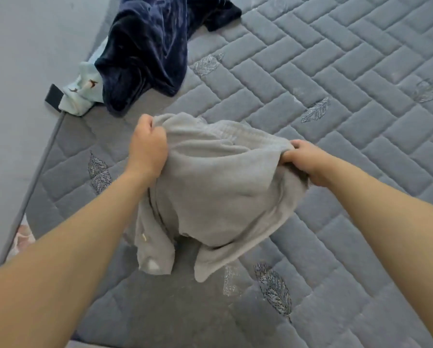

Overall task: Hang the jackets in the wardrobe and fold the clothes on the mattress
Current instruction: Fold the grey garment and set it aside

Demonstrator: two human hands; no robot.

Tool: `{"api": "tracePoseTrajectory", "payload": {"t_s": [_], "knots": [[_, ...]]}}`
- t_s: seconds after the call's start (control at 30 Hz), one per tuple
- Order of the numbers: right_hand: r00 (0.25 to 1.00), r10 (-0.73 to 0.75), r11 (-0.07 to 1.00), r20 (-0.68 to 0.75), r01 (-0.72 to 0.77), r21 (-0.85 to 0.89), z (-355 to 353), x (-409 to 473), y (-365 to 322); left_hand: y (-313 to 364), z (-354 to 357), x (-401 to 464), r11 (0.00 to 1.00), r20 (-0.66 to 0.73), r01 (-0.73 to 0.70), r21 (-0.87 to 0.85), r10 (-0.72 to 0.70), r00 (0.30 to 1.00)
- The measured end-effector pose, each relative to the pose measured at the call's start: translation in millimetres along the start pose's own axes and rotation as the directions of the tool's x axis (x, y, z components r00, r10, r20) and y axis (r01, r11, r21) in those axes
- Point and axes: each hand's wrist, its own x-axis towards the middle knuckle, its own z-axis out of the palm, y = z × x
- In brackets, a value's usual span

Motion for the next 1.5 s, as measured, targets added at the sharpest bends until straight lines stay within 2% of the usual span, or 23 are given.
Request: {"api": "tracePoseTrajectory", "payload": {"t_s": [0.1,0.17,0.23,0.33,0.4,0.47,0.57,0.63,0.67,0.73,0.77,0.83,0.9,0.97,1.0,1.07,1.13,1.2,1.27,1.3,1.37,1.47,1.5], "knots": [[0.898,-0.046,0.999,-0.437,0.044,-0.016,8.9,26.8,-15.2,-20.0,30.1,18.8,0.968,0.264,0.145,0.204,-0.197,0.944],[0.849,0.09,0.996,-0.521,-0.073,0.053,33.5,35.1,0.4,-62.4,41.5,16.1,0.881,0.284,0.256,0.399,-0.384,0.879],[0.824,0.325,0.942,-0.464,-0.238,0.237,69.8,39.9,38.8,-114.6,39.5,0.5,0.776,0.207,0.389,0.496,-0.541,0.815],[0.795,0.582,0.767,-0.17,-0.467,0.439,132.6,34.2,91.7,-175.0,34.2,-28.1,0.609,0.1,0.492,0.622,-0.685,0.721],[0.784,0.575,0.814,-0.232,-0.524,0.251,158.8,34.5,116.5,-191.4,40.2,-40.2,0.558,0.016,0.419,0.717,-0.614,0.789],[0.827,0.478,0.871,-0.297,-0.489,0.041,165.6,36.1,126.2,-196.0,45.8,-45.9,0.564,-0.05,0.389,0.728,-0.523,0.851],[0.904,0.389,0.921,-0.177,-0.383,0.072,155.7,27.6,136.8,-202.9,42.4,-49.7,0.566,-0.097,0.361,0.742,-0.442,0.892],[0.885,0.451,0.893,-0.118,-0.445,0.07,138.6,4.2,150.9,-201.4,29.2,-47.7,0.603,0.012,0.256,0.755,-0.403,0.915],[0.864,0.484,0.874,-0.136,-0.485,0.029,128.0,-11.5,160.7,-197.0,20.2,-46.6,0.682,0.1,0.21,0.7,-0.386,0.917],[0.806,0.518,0.825,-0.286,-0.559,-0.08,100.6,-37.4,185.6,-184.1,-0.7,-46.7,0.79,0.2,0.192,0.582,-0.368,0.908],[0.767,0.532,0.794,-0.358,-0.599,-0.102,87.6,-49.6,195.5,-180.2,-10.9,-46.1,0.754,0.165,0.174,0.634,-0.351,0.922],[0.719,0.482,0.77,-0.501,-0.621,-0.151,71.7,-69.0,205.6,-181.1,-27.6,-50.4,0.533,0.011,0.171,0.829,-0.32,0.947],[0.748,0.21,0.721,-0.63,-0.553,-0.417,75.0,-77.3,206.7,-184.8,-32.1,-63.2,0.378,0.015,0.12,0.918,-0.334,0.942],[0.883,-0.165,0.606,-0.44,-0.261,-0.751,98.1,-78.9,198.6,-188.5,-22.1,-81.8,0.329,0.237,-0.147,0.933,-0.252,0.938],[0.932,-0.265,0.534,-0.249,-0.073,-0.842,117.1,-79.2,192.7,-189.8,-13.2,-91.2,0.323,0.339,-0.262,0.909,-0.209,0.917],[0.954,-0.293,0.424,0.06,0.186,-0.886,160.7,-76.2,185.5,-192.1,3.8,-107.8,0.328,0.417,-0.339,0.882,-0.206,0.885],[0.96,-0.217,0.354,0.177,0.246,-0.902,197.9,-70.2,183.0,-196.3,13.4,-114.2,0.347,0.376,-0.27,0.898,-0.287,0.881],[0.97,-0.181,0.353,0.16,0.216,-0.91,216.3,-61.0,177.1,-197.6,14.1,-113.6,0.349,0.324,-0.222,0.91,-0.269,0.907],[0.986,-0.1,0.387,0.136,0.164,-0.907,214.8,-50.8,165.9,-199.7,10.2,-113.6,0.312,0.403,-0.374,0.873,-0.032,0.915],[0.988,-0.019,0.365,0.153,0.15,-0.919,208.1,-45.7,160.1,-202.1,7.4,-116.2,0.285,0.469,-0.484,0.827,0.125,0.875],[0.966,0.151,0.238,0.212,0.173,-0.956,188.7,-41.2,155.4,-203.4,4.0,-127.3,0.238,0.532,-0.583,0.777,0.248,0.81],[0.865,0.452,0.082,0.22,0.205,-0.975,162.5,-46.8,149.0,-191.7,-1.3,-136.3,0.238,0.445,-0.426,0.873,-0.028,0.895],[0.822,0.528,0.055,0.213,0.218,-0.974,159.3,-48.8,147.8,-189.2,-2.1,-139.0,0.233,0.453,-0.426,0.875,-0.077,0.888]]}}
